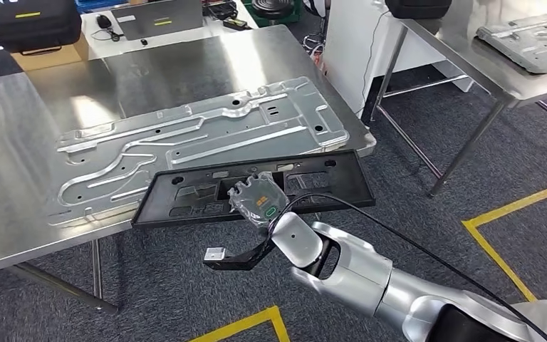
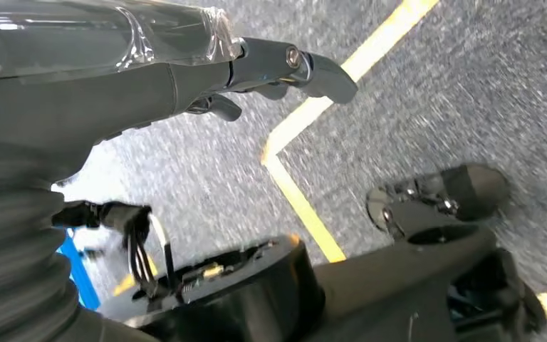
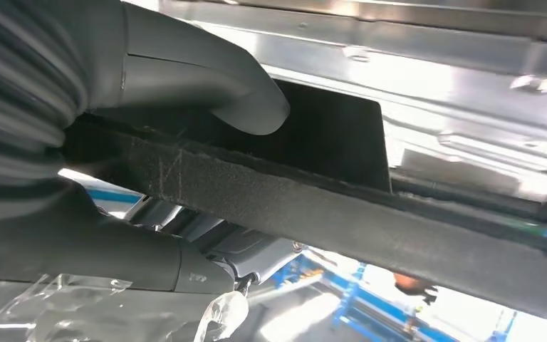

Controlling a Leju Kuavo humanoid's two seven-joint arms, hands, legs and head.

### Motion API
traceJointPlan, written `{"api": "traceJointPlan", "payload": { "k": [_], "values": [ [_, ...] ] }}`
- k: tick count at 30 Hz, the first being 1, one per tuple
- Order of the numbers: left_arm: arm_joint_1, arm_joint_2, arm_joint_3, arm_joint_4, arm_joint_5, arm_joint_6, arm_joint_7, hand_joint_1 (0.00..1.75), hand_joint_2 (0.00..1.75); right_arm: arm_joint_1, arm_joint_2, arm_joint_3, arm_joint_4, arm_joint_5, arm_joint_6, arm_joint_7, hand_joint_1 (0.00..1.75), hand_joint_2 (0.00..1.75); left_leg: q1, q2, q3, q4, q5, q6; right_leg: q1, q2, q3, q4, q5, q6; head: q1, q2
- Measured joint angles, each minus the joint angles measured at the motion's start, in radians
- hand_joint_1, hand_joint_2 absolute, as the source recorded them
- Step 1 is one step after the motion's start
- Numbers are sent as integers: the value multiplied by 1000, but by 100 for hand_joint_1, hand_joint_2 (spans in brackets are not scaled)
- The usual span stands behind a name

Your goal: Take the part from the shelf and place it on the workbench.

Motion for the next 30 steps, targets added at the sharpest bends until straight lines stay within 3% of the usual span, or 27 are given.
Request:
{"api": "traceJointPlan", "payload": {
  "k": [1,2,3,5,7,8,10,11,13,15,17,18,19,21,22,23,26,28,30],
  "values": [
    [0,0,0,0,0,0,0,0,175,2,-1,2,2,-1,0,0,175,175,0,-15,2,0,-2,1,0,6,-37,59,-15,1,1,0],
    [2,-1,0,0,0,1,1,0,175,4,-3,3,3,-2,0,0,175,175,0,-31,3,0,-3,1,0,8,-61,83,-9,1,2,0],
    [3,-1,0,0,0,3,1,0,175,5,-3,4,5,-3,0,0,175,175,0,-46,6,1,-5,0,0,10,-66,70,15,0,2,0],
    [4,-2,0,0,0,4,1,0,175,5,-3,5,6,-6,0,-1,175,175,3,-78,13,2,-11,-6,-3,34,-23,-62,105,-3,3,0],
    [3,-3,0,0,0,4,1,0,175,4,-3,7,6,-7,1,-2,175,175,2,-104,14,5,-18,-16,-8,81,27,-190,163,-7,3,0],
    [3,-3,0,0,0,4,1,0,175,4,-3,8,6,-8,2,-3,175,175,3,-115,12,6,-20,-21,-9,95,39,-218,169,-9,3,0],
    [4,-2,0,0,0,5,1,0,175,3,-3,12,7,-9,4,-4,175,175,9,-136,7,4,-20,-32,-6,81,43,-223,166,-19,3,0],
    [5,-2,0,0,0,5,2,0,175,2,-2,13,7,-9,4,-5,175,175,10,-132,4,8,-23,-37,-6,69,46,-224,165,-25,3,0],
    [4,-3,0,0,0,6,2,0,175,-1,0,13,7,-9,5,-5,175,175,6,-78,-24,66,-53,-49,-9,44,53,-227,161,-38,-3,0],
    [-3,-2,2,0,1,7,1,0,175,-2,-1,15,8,-10,10,-6,175,175,5,-13,-91,199,-107,-60,-5,17,60,-228,154,-46,-9,0],
    [-11,0,4,0,2,7,1,0,175,0,-3,18,12,-10,14,-9,175,175,7,2,-148,303,-134,-65,-2,-7,66,-227,147,-48,-8,0],
    [-12,0,4,0,2,7,1,0,175,1,-4,20,13,-11,14,-10,175,175,7,3,-150,302,-121,-64,-2,-16,70,-227,144,-48,-9,0],
    [-11,0,5,0,2,7,1,0,175,1,-4,21,14,-11,14,-10,175,175,6,4,-129,257,-91,-62,-1,-23,75,-227,140,-47,-9,0],
    [-4,0,5,0,1,7,1,0,175,-1,-3,22,14,-18,14,-12,175,175,2,14,-57,111,-23,-50,2,-32,85,-228,133,-43,-9,0],
    [-1,0,5,0,1,6,1,0,175,-2,-3,22,14,-25,14,-13,175,175,-2,20,-28,51,-4,-43,4,-33,87,-228,130,-40,-8,0],
    [2,1,5,0,1,6,1,0,175,-3,-3,22,15,-32,15,-15,175,175,-6,25,-12,19,0,-38,6,-34,86,-228,129,-36,-8,0],
    [5,1,5,0,1,5,1,0,175,-3,-2,23,15,-46,17,-19,175,175,-7,22,-3,1,-6,-25,6,-35,85,-229,126,-22,-8,0],
    [6,0,5,0,1,6,2,0,175,-4,-1,24,15,-50,16,-19,175,175,-3,18,7,-7,-5,-19,7,-19,78,-205,116,-15,-6,0],
    [6,0,5,0,0,6,2,0,175,-5,-2,24,15,-51,14,-20,175,175,-6,14,12,-2,-12,-19,9,-5,78,-201,123,-41,-1,0]
  ]
}}
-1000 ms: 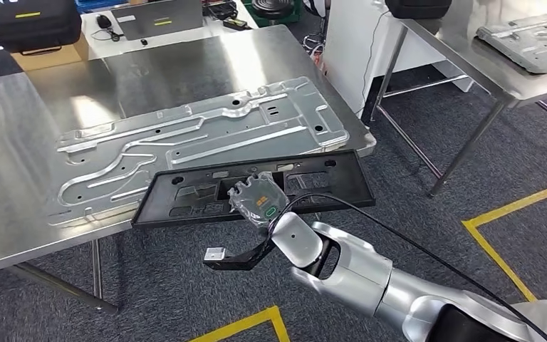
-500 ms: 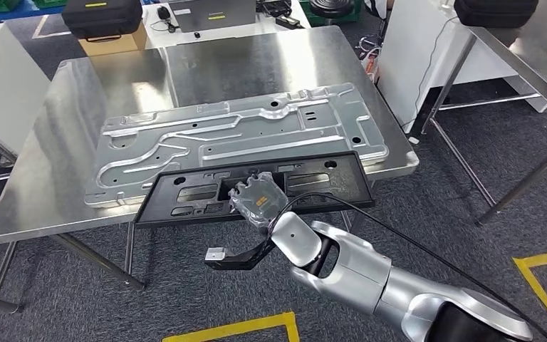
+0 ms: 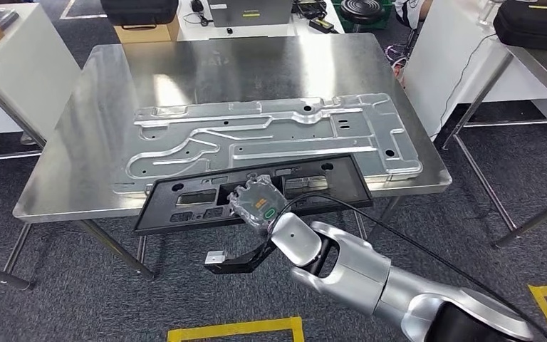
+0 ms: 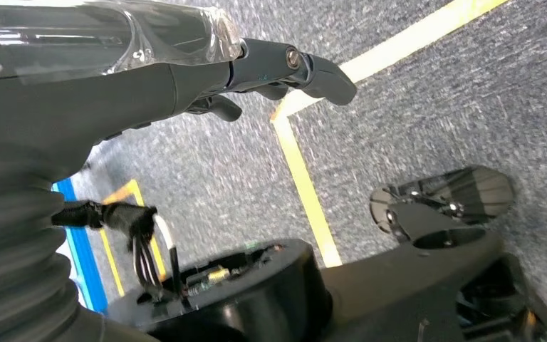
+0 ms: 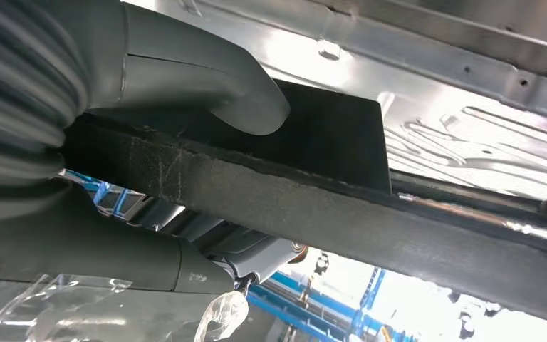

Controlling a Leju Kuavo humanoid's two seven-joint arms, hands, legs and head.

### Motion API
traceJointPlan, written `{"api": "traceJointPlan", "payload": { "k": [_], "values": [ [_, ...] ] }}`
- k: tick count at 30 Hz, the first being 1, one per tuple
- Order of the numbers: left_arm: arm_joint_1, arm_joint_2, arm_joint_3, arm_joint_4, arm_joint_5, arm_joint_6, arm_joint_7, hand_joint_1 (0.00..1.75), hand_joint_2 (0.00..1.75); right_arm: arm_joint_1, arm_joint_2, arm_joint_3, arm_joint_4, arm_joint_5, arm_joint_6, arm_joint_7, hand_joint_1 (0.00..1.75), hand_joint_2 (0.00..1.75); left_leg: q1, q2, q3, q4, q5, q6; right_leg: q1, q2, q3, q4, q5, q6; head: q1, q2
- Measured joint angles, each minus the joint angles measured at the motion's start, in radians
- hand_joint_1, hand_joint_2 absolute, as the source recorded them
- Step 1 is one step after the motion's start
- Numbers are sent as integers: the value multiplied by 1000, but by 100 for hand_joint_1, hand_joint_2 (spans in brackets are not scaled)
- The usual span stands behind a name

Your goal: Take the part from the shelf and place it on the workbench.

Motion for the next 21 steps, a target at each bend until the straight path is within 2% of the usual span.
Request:
{"api": "traceJointPlan", "payload": {
  "k": [1,2,3,4,5,10,21],
  "values": [
    [0,0,0,0,0,0,1,0,175,-1,0,1,1,0,0,0,175,175,-3,-2,-1,5,-4,-1,1,-1,6,-10,6,-7,2,0],
    [1,0,0,0,0,0,2,0,175,-1,0,3,2,1,0,0,175,175,-3,-3,-3,8,-6,0,0,-2,14,-26,8,-5,3,0],
    [1,0,0,0,1,1,4,0,175,-2,1,5,3,1,0,0,175,175,-4,-4,-6,10,-6,1,0,-3,20,-34,0,4,3,0],
    [1,0,0,0,1,1,8,0,175,-2,0,7,4,2,0,1,175,175,-3,-4,-8,11,-6,1,-1,-4,19,-35,2,19,3,0],
    [1,0,0,0,3,1,15,0,175,-2,0,9,5,3,0,2,175,175,-3,-4,-10,12,-6,1,-1,-4,19,-37,2,22,4,0],
    [-1,0,2,0,21,0,57,0,175,-2,0,17,14,19,2,3,175,175,-3,-4,-10,12,-6,2,-1,-4,19,-37,3,22,4,0],
    [-1,0,12,0,30,2,68,0,175,-4,1,24,25,54,9,0,175,175,1,-4,-9,12,-4,-1,2,-4,20,-37,3,21,4,0]
  ]
}}
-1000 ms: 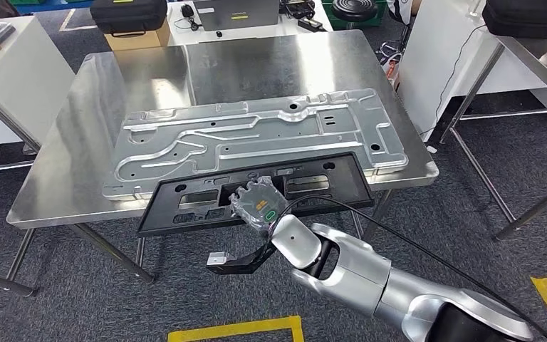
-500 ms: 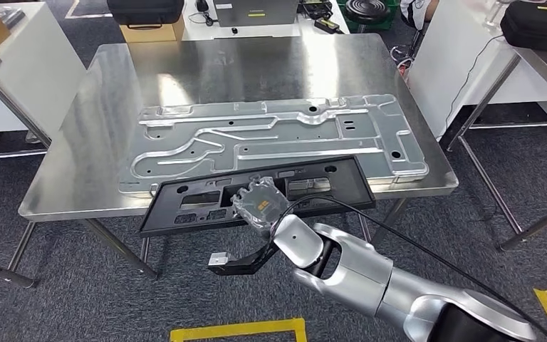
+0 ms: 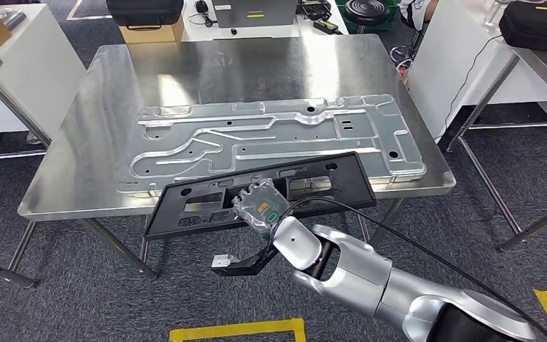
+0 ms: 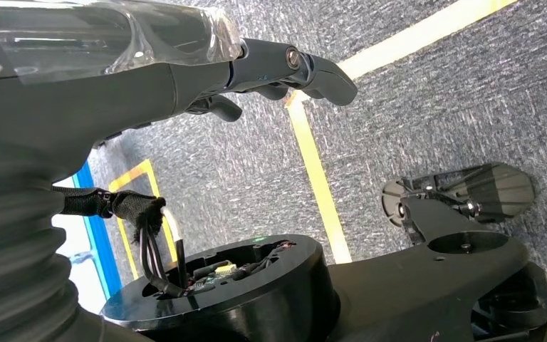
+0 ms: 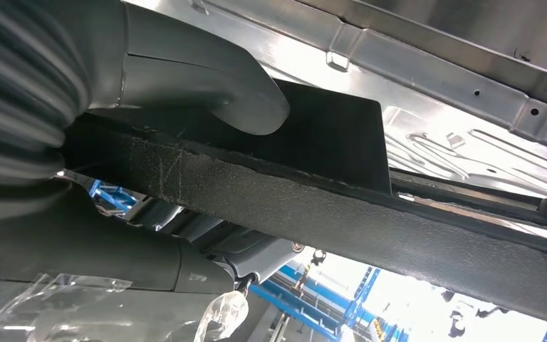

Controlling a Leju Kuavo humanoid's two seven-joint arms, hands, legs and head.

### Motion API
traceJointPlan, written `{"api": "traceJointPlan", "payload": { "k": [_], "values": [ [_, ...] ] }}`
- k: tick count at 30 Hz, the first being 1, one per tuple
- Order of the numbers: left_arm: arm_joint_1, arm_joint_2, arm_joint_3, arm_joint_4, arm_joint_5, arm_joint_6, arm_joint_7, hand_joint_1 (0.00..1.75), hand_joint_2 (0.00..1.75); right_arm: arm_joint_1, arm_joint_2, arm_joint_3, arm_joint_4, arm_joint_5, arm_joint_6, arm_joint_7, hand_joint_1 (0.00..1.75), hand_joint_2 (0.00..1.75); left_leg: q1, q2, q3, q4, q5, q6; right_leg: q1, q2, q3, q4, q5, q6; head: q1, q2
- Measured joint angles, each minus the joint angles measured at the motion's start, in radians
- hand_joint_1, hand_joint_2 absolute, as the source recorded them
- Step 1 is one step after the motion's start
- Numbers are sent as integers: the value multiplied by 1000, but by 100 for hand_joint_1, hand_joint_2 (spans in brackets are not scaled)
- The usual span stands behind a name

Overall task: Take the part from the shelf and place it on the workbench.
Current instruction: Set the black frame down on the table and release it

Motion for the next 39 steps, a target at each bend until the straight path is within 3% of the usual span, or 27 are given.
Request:
{"api": "traceJointPlan", "payload": {
  "k": [26,32,35,37,39],
  "values": [
    [1,0,2,0,-14,15,-5,0,175,-18,1,7,5,13,2,0,175,175,0,0,0,1,0,0,1,0,0,0,0,0,0,0],
    [2,0,2,0,-14,15,-5,0,175,-18,2,8,5,18,6,0,175,175,-6,0,-1,3,-2,3,-5,-2,0,-2,2,3,0,0],
    [2,0,2,0,-14,15,-6,0,175,-21,6,8,5,18,8,0,175,175,-3,-1,3,-6,-1,11,-7,-2,3,-4,0,9,0,0],
    [2,-1,2,0,-15,15,-9,0,175,-24,8,8,6,18,8,-1,175,175,7,-2,16,-22,4,18,-6,6,-14,40,-27,14,2,0],
    [3,-1,1,0,-15,15,-13,0,175,-26,8,9,7,18,9,-2,175,175,12,-4,26,-29,4,23,-7,15,-75,165,-85,19,4,0]
  ]
}}
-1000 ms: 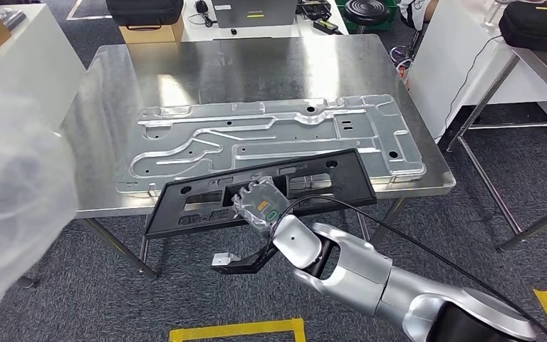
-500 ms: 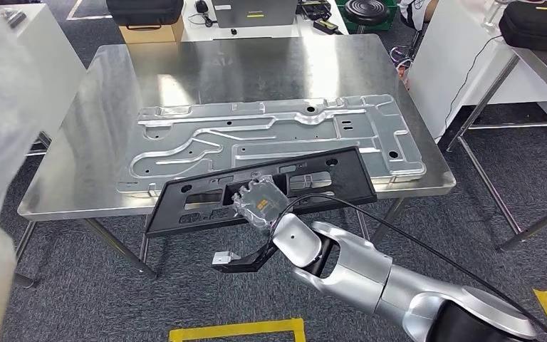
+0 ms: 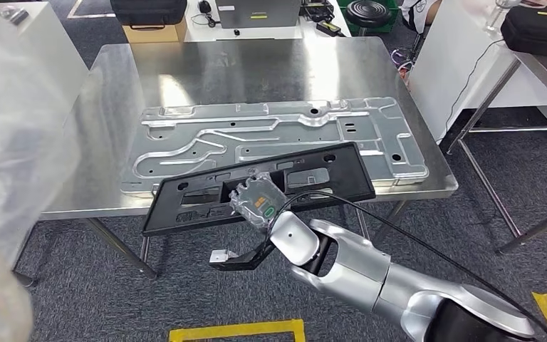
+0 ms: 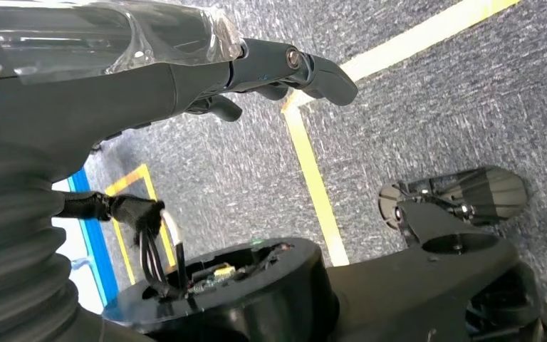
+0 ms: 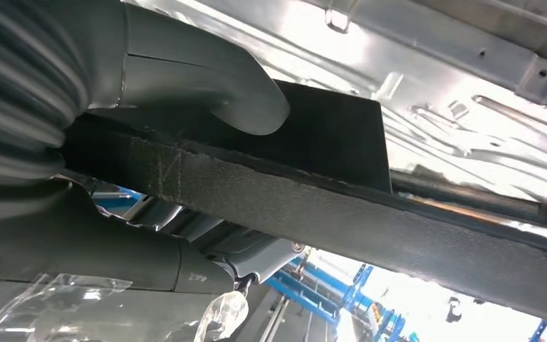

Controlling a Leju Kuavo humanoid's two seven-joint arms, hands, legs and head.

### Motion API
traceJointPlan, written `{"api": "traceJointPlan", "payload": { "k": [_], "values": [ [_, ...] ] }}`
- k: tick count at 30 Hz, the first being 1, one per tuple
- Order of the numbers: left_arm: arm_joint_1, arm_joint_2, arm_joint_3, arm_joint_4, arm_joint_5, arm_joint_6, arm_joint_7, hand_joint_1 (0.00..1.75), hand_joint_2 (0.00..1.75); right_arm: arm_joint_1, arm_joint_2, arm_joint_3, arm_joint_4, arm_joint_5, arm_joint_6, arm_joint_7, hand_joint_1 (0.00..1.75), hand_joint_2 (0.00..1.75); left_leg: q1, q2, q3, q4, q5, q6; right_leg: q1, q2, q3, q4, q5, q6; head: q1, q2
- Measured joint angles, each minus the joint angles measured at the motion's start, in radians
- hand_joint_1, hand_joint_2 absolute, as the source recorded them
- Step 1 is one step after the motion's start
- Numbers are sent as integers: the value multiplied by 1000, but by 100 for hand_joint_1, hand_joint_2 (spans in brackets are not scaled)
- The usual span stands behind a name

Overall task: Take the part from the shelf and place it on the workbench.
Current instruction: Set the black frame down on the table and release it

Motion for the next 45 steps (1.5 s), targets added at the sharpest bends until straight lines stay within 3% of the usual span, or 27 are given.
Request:
{"api": "traceJointPlan", "payload": {
  "k": [2,3,4,6,7,8,12,14,16,17,18,19,21,22,23,25,28,30,32,33,34,36,37,38,39,43,45],
  "values": [
    [2,0,0,0,0,0,-2,0,175,2,-2,3,2,0,2,0,175,175,3,-4,3,1,-4,-1,-6,1,-65,114,-33,6,1,0],
    [3,0,0,0,0,0,-3,0,175,3,-2,5,3,0,2,0,175,175,5,-7,6,1,-7,-5,-9,1,-76,121,-22,9,2,0],
    [3,0,0,0,0,0,-4,0,175,3,-2,7,4,0,3,0,175,175,9,-11,9,2,-10,-10,-13,1,-67,89,9,13,2,0],
    [3,0,-1,0,0,0,-4,0,175,2,-2,10,6,0,3,0,175,175,16,-18,17,8,-22,-27,-22,5,-6,-51,86,23,2,0],
    [3,1,-1,0,0,0,-4,0,175,1,-2,11,6,0,2,0,175,175,17,-20,18,13,-28,-36,-23,10,20,-109,108,23,4,0],
    [2,2,-1,0,0,0,-4,0,175,0,-1,12,6,0,2,0,175,175,16,-22,18,15,-32,-44,-23,14,35,-145,117,20,5,0],
    [2,2,-1,0,0,0,-4,0,175,0,1,14,7,-1,2,0,175,175,20,-17,12,21,-42,-58,-19,15,39,-154,107,-11,4,0],
    [0,3,0,0,1,1,-4,0,175,-2,2,14,7,0,2,0,175,175,19,-7,-28,107,-78,-64,-19,12,48,-156,101,-26,2,0],
    [-6,5,0,0,1,1,-4,0,175,-1,2,14,7,0,3,0,175,175,15,-2,-106,259,-126,-66,-14,8,58,-156,92,-36,-1,0],
    [-10,5,1,0,1,0,-4,0,175,1,1,15,7,0,3,0,175,175,13,-2,-140,313,-134,-65,-11,6,64,-156,87,-39,-1,0],
    [-12,6,1,0,1,0,-4,0,175,3,1,15,7,-1,3,0,175,175,11,-2,-157,332,-123,-61,-8,5,71,-156,81,-42,-1,0],
    [-12,6,0,0,1,0,-4,0,175,4,1,15,7,-1,3,0,175,175,8,-2,-154,308,-92,-56,-6,5,80,-156,74,-42,-1,0],
    [-7,6,0,0,1,0,-4,0,175,4,1,15,7,-1,3,1,175,175,0,1,-109,180,-7,-38,-2,5,102,-157,59,-41,-1,0],
    [-3,6,0,0,1,0,-3,0,175,3,1,15,7,0,3,2,175,175,-6,4,-86,122,22,-30,1,5,110,-159,53,-39,-1,0],
    [0,6,0,0,1,0,-2,0,175,3,1,15,7,0,4,3,175,175,-11,7,-68,80,32,-22,2,6,114,-161,49,-36,-1,0],
    [2,6,0,0,1,0,-1,0,175,1,1,16,7,0,5,3,175,175,-19,9,-53,48,19,-15,4,3,111,-165,46,-28,-1,0],
    [4,5,-1,0,1,0,0,0,175,0,2,15,7,0,5,3,175,175,-9,5,-36,20,6,-10,5,-1,100,-142,28,-15,0,0],
    [6,4,-1,0,1,0,1,0,175,-1,1,16,7,0,5,3,175,175,-4,2,-22,12,0,-3,4,3,47,-35,-17,-10,1,0],
    [9,3,-1,0,1,0,2,0,175,5,-1,18,9,1,6,3,175,175,-3,0,-10,11,-10,1,3,6,-36,100,-55,-6,2,0],
    [11,3,-1,0,1,0,2,0,175,10,-3,19,10,0,6,3,175,175,-3,-2,-2,11,-16,0,1,6,-65,133,-47,-4,2,0],
    [12,3,-1,0,1,0,2,0,175,13,-4,20,11,0,6,3,175,175,-3,-4,8,11,-23,-1,0,6,-76,127,-19,-3,3,0],
    [14,2,-1,0,1,0,2,0,175,14,-5,22,12,0,5,3,175,175,-2,-7,32,12,-40,-8,-3,6,-49,9,84,-2,3,0],
    [14,2,-1,0,1,0,2,0,175,12,-5,22,12,1,5,3,175,175,-4,-8,40,12,-49,-13,-2,7,-27,-55,122,-2,3,0],
    [14,2,-1,0,1,0,3,0,175,10,-4,23,12,3,4,4,175,175,-5,-8,43,14,-56,-19,-3,9,-7,-111,142,-5,3,0],
    [14,2,-2,0,1,0,3,0,175,8,-4,23,12,7,3,6,175,175,-7,-8,43,14,-61,-23,-2,10,4,-138,144,-9,2,0],
    [14,2,-2,0,2,1,6,0,175,2,-2,25,14,42,-2,24,175,175,-6,-5,37,33,-83,-40,-3,13,17,-151,120,-33,0,0],
    [11,3,-1,0,5,2,6,0,175,-8,0,25,14,64,-3,33,175,175,-4,-1,-9,130,-124,-51,-5,12,25,-152,113,-44,-3,0]
  ]
}}
